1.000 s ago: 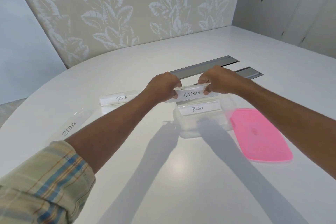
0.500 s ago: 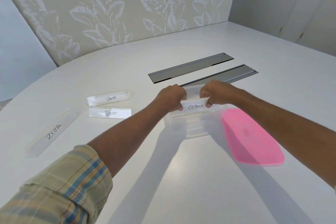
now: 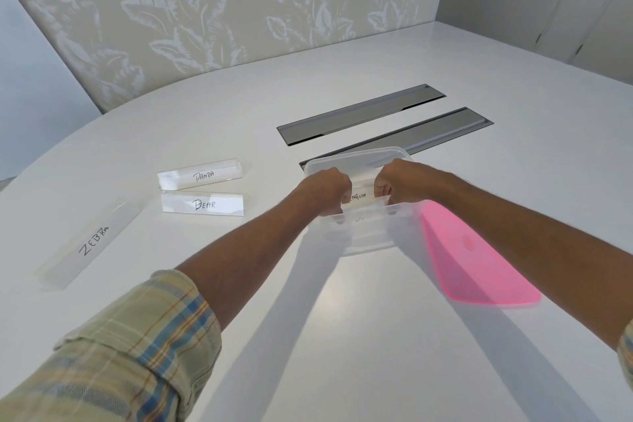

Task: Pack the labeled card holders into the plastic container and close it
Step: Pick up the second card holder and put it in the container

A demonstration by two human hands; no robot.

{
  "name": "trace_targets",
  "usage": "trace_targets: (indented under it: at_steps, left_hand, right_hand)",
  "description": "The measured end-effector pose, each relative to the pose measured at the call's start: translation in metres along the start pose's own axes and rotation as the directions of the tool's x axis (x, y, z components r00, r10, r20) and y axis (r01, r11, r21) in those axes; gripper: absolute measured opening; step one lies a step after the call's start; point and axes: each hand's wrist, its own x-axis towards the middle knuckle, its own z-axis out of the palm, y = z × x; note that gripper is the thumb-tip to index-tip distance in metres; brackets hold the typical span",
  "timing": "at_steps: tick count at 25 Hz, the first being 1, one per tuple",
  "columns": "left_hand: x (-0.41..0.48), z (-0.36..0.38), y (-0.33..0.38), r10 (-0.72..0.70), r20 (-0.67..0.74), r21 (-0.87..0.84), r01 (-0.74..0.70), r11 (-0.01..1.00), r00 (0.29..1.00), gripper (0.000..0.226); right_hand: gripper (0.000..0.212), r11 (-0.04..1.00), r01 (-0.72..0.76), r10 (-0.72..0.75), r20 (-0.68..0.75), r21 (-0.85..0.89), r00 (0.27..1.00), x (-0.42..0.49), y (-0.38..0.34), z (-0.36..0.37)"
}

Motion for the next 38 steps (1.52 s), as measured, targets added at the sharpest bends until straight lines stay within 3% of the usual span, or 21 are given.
trace_targets:
  at_steps: [9,14,19,23,29,38]
  left_hand:
    - [0.003,0.005,-0.004,0.014,-0.009,-0.029,-0.015,0.999,1.000,0.033]
    - [-0.010,-0.009,-0.013,0.020,-0.145,-0.187,-0.048,0.981,0.989,0.039]
    - [-0.041,-0.037,-0.042,-0.023,-0.337,-0.295,-0.082,0.952,0.941,0.027]
    - [-0.076,-0.049,-0.084,-0.161,-0.429,-0.302,0.027,0.953,0.889,0.019]
    - [-0.128,-0.051,-0.172,-0.341,-0.390,-0.331,0.215,0.919,0.855,0.022]
    - [-0.180,-0.017,-0.260,-0.473,-0.272,-0.400,0.348,0.848,0.838,0.032]
  right_hand:
    - [0.034,0.999,-0.002,0.002,-0.008,0.043,1.000,0.004,0.002,0.004]
    - [0.032,0.987,-0.070,0.076,-0.039,0.147,0.996,0.000,0.002,-0.003]
    - [0.021,0.970,-0.030,0.086,-0.224,0.243,0.971,-0.005,-0.016,-0.031]
    - [0.011,0.947,0.063,0.073,-0.401,0.316,0.913,0.006,-0.049,-0.059]
    - [0.008,0.923,0.176,0.017,-0.492,0.343,0.870,0.040,-0.121,-0.085]
    - [0.016,0.916,0.220,-0.074,-0.400,0.335,0.914,0.093,-0.236,-0.072]
